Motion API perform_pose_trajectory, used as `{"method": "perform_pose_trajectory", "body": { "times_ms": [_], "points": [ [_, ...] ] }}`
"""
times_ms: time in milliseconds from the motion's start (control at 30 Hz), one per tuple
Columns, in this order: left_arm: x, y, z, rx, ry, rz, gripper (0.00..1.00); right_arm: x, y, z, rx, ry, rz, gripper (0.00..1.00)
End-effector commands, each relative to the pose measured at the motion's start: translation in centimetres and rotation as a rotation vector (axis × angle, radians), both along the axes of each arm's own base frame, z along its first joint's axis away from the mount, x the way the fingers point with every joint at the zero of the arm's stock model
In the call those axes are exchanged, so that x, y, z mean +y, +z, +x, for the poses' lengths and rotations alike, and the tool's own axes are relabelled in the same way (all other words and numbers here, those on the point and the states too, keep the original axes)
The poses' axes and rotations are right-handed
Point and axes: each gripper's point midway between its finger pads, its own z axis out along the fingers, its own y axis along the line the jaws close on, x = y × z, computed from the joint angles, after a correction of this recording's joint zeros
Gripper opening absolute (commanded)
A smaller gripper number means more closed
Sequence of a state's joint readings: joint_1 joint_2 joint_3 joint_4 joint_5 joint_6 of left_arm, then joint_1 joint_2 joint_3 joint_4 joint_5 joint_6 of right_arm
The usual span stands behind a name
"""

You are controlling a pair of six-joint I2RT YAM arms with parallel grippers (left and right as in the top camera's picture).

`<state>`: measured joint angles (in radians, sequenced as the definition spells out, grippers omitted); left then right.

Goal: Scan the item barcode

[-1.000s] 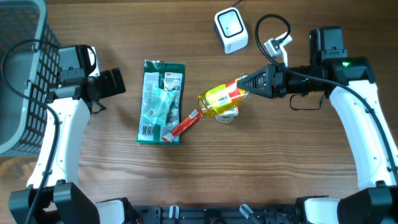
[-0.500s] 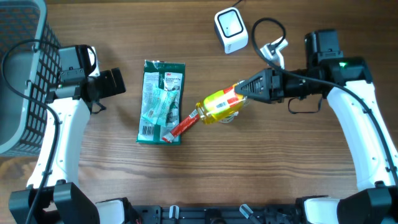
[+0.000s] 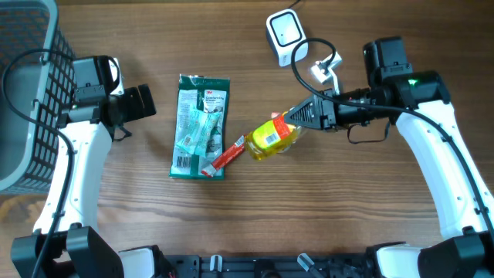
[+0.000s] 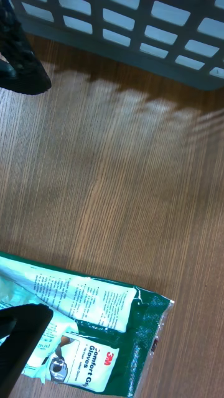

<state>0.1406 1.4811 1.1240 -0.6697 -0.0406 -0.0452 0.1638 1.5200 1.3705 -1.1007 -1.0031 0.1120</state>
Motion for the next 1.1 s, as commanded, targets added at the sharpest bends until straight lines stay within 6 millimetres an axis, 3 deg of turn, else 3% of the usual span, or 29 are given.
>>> {"method": "perform_pose_trajectory", "body": {
  "times_ms": [0,167,400,533,733,1067],
  "points": [
    [0.3,0.1,0.1,0.0,-0.004,0.016,1.0,-0.5,0.5,1.5,-0.027,-0.076,-0.061,0.17],
    [0.3,0.1,0.1,0.0,-0.004,0.016,1.0,-1.2,3.7,3.1,-0.139,-0.123,-0.127,0.14],
    [0.3,0.1,0.1,0.0,-0.004,0.016,1.0,-4.7,12.3,6.6,-0.427,-0.337,-0.338,0.11],
    [0.3,0.1,0.1,0.0,-0.004,0.016,1.0,-7.2,14.5,8.2,-0.495,-0.483,-0.447,0.08],
    [0.3,0.1,0.1,0.0,-0.004,0.016,1.0,-8.0,13.9,11.5,-0.628,-0.513,-0.609,0.08],
    [0.3,0.1,0.1,0.0,-0.004,0.016,1.0,-5.5,10.0,18.0,-0.885,-0.375,-1.042,0.06]
  ]
}}
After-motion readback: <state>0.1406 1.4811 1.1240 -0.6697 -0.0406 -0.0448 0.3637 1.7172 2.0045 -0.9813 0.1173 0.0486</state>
